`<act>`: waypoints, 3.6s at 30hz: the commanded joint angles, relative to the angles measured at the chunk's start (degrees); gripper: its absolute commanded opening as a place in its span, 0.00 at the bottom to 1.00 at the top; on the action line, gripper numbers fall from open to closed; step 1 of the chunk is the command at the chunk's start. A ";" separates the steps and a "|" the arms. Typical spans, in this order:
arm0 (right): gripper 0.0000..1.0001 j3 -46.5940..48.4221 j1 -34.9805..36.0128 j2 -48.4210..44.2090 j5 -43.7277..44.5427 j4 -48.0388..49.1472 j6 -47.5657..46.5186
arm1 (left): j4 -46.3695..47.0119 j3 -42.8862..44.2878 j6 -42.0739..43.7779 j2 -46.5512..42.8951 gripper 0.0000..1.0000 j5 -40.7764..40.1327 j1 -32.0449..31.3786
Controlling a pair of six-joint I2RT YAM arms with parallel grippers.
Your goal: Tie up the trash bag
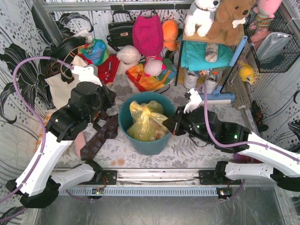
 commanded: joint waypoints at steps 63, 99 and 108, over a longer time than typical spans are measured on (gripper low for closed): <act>0.00 2.44 0.18 10.78 -3.94 11.87 -5.83 | -32.89 27.69 1.42 20.60 0.33 -12.28 -22.15; 0.00 2.54 0.11 10.98 -3.34 12.09 -6.13 | -31.26 24.01 1.11 16.16 0.00 -18.48 -22.41; 0.00 2.68 0.12 10.40 -2.53 10.19 -5.85 | -17.55 18.72 3.47 10.87 0.00 -21.40 -22.41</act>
